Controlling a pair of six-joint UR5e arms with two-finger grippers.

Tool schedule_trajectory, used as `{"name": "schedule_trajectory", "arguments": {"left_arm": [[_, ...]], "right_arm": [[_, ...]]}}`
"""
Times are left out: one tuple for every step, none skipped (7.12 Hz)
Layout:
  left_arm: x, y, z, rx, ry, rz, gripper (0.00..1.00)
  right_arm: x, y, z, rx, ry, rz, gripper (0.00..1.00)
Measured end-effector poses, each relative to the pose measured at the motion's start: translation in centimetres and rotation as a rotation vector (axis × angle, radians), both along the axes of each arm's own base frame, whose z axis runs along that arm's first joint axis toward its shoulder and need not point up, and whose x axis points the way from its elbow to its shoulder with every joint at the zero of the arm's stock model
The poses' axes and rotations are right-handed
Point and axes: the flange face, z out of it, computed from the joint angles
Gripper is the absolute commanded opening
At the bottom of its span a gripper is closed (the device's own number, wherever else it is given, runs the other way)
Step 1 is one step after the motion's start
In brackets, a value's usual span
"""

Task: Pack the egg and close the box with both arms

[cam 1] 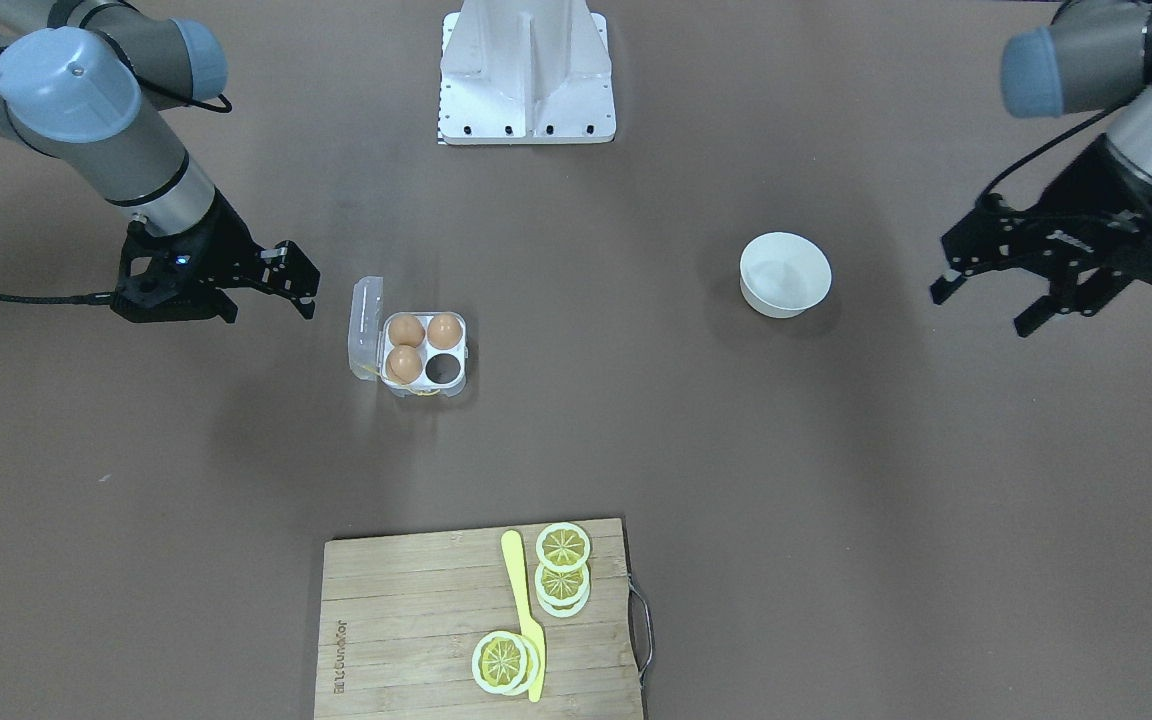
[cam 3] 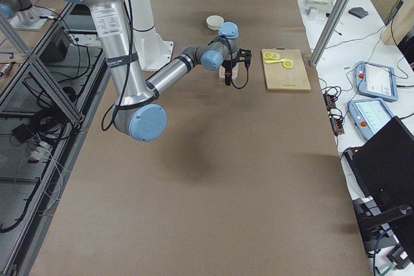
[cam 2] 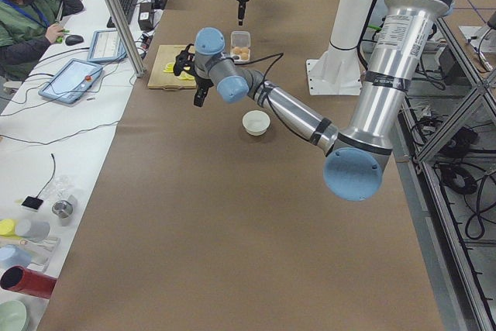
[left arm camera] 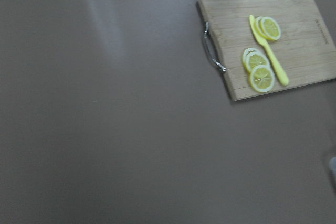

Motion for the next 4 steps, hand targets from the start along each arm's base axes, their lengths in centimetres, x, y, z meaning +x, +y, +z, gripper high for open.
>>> {"name": "schedule_trajectory", "arguments": {"left_arm": [[-3.3,-0.2,4.1,0.032,-0.04,0.025,0.97],[-5.4,-0.4,6.9,0.048,-0.06,0.041,0.97],[-6.5,-0.4,8.4,0.052,-0.068,0.049,0.97],[-6.9,-0.2,9.2,0.05,-0.071,0.053,0.97]], "right_arm": [[-1.8,1.2,-0.3,0.006,-0.005,0.005,0.0],[-3.3,2.0,-1.2,0.013,-0.019,0.002,0.0],[-4.4,2.5,-2.4,0.024,-0.035,-0.006,0.0],[-5.4,2.7,-3.8,0.036,-0.052,-0.014,0.0]]}}
